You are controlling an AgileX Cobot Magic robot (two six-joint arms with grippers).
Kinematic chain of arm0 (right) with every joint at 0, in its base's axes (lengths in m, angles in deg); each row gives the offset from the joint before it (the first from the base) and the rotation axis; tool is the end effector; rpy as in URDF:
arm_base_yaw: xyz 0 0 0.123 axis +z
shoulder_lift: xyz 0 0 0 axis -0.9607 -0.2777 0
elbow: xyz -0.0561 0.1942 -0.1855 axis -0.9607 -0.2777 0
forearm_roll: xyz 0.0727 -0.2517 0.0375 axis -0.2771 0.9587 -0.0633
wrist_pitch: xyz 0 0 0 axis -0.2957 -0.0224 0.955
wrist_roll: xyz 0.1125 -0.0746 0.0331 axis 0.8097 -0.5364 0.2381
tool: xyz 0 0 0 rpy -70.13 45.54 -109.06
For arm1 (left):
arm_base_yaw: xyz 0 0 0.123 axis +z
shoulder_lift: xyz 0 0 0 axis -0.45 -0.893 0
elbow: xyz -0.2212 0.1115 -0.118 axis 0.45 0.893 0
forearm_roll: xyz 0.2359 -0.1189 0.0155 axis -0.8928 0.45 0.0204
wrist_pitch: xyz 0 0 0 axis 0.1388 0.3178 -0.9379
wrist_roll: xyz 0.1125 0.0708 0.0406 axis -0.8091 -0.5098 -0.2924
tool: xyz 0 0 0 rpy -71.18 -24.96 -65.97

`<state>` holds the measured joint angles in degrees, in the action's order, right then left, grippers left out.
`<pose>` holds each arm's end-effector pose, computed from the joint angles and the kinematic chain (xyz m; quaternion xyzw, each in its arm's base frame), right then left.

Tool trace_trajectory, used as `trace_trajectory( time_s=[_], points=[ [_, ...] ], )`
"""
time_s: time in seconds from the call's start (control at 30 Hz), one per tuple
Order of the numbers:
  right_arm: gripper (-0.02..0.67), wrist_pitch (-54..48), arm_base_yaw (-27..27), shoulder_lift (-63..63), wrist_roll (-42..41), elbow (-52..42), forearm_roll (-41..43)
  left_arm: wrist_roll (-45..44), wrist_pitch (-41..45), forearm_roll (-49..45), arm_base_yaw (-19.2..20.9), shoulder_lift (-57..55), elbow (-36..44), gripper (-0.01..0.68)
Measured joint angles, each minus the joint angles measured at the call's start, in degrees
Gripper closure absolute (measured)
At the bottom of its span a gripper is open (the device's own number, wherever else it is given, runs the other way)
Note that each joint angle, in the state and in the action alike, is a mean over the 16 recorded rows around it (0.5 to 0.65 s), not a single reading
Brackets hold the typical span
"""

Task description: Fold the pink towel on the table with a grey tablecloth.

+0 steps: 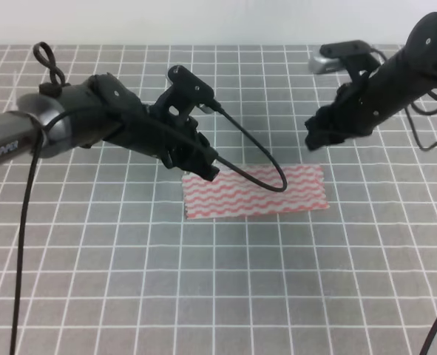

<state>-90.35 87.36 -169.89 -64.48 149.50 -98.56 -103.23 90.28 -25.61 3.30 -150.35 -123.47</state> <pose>0.4606 0.1569 0.1677 -0.2362 0.9305 0.1665 0.2249 0.4244 -0.2359 0.1423 0.4382 0.8175 -0.1569 0.3391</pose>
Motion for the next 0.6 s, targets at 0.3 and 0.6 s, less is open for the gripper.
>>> trace_trajectory(
  time_s=[0.3, 0.6],
  points=[
    [0.288, -8.7, -0.5, -1.3, 7.0, 1.0, 2.8, 0.0, 1.2, -0.1, 0.0, -3.4, -0.4, 0.675],
    [0.252, -9.6, -0.5, -3.5, 10.8, 0.9, 4.9, 0.0, 1.5, 0.0, 0.0, -6.2, -0.6, 0.675]
  ],
)
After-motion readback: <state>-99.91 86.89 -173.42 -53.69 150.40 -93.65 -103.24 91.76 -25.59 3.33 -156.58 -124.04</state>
